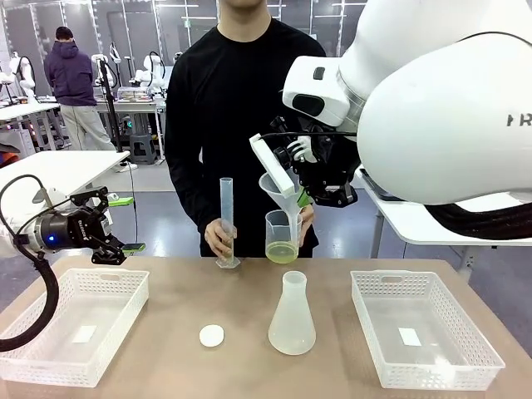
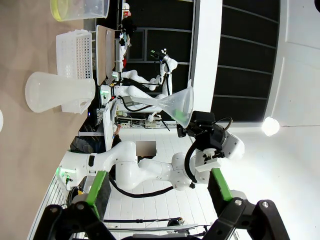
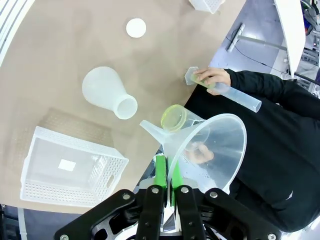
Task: Prepare the solutions needed for the experiment.
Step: Pick up the Plastic Funnel and insert it into the Big flask.
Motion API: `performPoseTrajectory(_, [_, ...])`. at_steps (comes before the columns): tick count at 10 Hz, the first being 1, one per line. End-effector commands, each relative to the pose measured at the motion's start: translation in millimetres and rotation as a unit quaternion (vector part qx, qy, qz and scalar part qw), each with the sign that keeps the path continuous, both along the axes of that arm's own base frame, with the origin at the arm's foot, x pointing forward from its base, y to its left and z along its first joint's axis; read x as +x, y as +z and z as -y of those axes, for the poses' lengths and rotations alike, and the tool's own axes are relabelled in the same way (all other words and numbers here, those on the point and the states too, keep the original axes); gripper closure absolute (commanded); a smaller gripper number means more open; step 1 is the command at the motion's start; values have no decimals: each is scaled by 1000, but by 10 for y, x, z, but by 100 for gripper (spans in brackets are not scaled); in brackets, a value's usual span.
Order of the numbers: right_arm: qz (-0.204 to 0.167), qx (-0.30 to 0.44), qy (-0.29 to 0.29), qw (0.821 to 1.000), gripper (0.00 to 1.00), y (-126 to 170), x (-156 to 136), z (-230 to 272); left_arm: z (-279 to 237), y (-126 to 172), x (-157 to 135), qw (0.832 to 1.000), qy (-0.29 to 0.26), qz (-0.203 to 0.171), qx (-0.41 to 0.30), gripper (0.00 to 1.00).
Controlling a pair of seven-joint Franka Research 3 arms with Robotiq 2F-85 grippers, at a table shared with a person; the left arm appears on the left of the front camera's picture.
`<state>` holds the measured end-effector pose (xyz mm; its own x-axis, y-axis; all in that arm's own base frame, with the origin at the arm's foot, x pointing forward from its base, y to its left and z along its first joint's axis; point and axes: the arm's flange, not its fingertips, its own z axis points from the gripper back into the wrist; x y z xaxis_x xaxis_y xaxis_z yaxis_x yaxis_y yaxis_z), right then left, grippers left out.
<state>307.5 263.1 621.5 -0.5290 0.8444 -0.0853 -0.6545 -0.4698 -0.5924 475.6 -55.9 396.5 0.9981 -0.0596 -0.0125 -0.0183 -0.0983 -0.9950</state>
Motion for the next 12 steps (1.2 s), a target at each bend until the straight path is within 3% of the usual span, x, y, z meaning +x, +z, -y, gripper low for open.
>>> performPoseTrajectory(1, [0, 0, -2, 1000, 96, -2, 3, -8, -2, 17, -15, 1000, 0, 5, -1, 0])
performPoseTrajectory(5, [0, -1, 0, 1000, 96, -6, 1, -6, -2, 17, -15, 1000, 0, 5, -1, 0])
performPoseTrajectory(12, [9, 5, 2, 1000, 96, -441, 23, 6, -2, 17, -15, 1000, 0, 5, -1, 0])
